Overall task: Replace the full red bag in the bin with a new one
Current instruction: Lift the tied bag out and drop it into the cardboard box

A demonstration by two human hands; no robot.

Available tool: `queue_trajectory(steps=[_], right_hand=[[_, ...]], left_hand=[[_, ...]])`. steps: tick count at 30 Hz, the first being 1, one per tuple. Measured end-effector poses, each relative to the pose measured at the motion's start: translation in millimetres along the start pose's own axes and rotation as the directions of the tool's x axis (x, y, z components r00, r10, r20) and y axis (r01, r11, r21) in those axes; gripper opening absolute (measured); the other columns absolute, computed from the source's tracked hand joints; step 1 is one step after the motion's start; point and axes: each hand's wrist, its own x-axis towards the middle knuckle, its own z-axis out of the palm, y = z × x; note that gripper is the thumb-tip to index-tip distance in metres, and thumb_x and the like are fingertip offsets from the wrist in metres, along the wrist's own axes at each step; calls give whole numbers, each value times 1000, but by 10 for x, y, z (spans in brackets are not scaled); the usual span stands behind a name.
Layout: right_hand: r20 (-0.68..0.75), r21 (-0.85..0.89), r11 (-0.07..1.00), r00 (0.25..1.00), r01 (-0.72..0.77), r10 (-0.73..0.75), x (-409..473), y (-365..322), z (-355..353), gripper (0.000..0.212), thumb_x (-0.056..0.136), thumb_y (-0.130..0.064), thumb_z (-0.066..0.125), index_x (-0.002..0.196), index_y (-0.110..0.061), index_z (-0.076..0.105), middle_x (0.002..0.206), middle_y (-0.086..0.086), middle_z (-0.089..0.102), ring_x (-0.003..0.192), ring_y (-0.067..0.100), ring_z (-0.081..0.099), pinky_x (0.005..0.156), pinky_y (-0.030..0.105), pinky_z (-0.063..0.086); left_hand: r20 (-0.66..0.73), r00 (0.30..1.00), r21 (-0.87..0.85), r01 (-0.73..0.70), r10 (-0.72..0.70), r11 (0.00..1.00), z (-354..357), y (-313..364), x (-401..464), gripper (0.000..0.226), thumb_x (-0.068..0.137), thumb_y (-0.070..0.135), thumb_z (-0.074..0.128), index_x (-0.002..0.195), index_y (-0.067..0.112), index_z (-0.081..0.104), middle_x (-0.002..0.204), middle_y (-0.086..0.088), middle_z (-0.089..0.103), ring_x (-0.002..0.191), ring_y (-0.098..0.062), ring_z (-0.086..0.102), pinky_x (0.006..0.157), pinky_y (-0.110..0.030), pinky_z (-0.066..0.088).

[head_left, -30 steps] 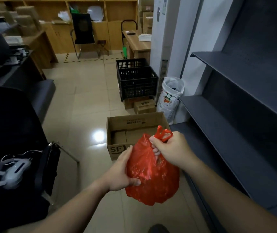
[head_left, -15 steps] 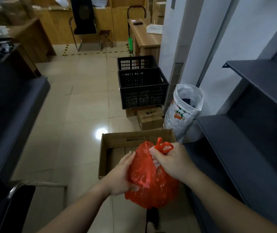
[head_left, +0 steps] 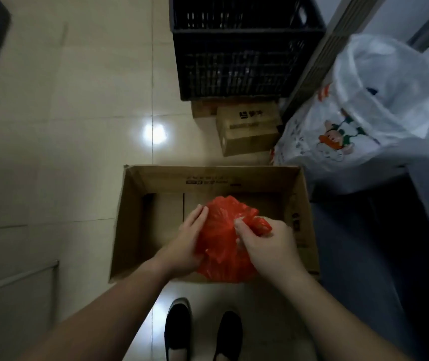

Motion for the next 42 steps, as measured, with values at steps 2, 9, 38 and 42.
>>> queue_trajectory(steps=[2, 9, 38, 42], right_hand=[[-14, 6, 998, 998, -60, 60, 506, 426, 317, 35, 93, -37, 66, 70, -12, 75, 68, 1, 75, 64, 9, 71, 61, 27, 56], [-89, 74, 963, 960, -261, 267, 1859, 1739, 1237, 33, 93, -36, 66, 68, -17, 73, 68, 2, 77, 69, 16, 75, 75, 43, 63], [-360, 158, 934, 862, -321, 358, -279, 235, -1655, 42, 95, -26, 67, 137, -22, 59, 126, -4, 64, 101, 8, 62, 90, 26, 53], [-589, 166, 949, 745, -269, 314, -1681, -470, -2586, 44, 96, -27, 67, 138, -19, 59, 130, 1, 67, 103, 12, 63, 85, 17, 44]], left_hand=[[4, 1000, -6, 21, -21, 1000, 254, -504, 481, 114, 79, 28, 77, 158, 25, -4, 165, 9, -13, 151, -15, 3, 120, -39, 28], [16, 997, -67, 74, -73, 995, 1128, -1919, 1682, 122, 76, 24, 79, 156, 28, -13, 165, 6, -12, 152, -19, 3, 122, -45, 24], [295, 934, 308, -292, 200, 906, -6, 1958, 744, 76, 85, 33, 70, 149, 27, 30, 145, 15, 29, 142, -4, 27, 111, -12, 15], [365, 824, 318, -547, 433, 774, -311, 3941, 5, 54, 88, 28, 66, 139, 27, 49, 136, 9, 51, 130, -13, 48, 105, -24, 37]])
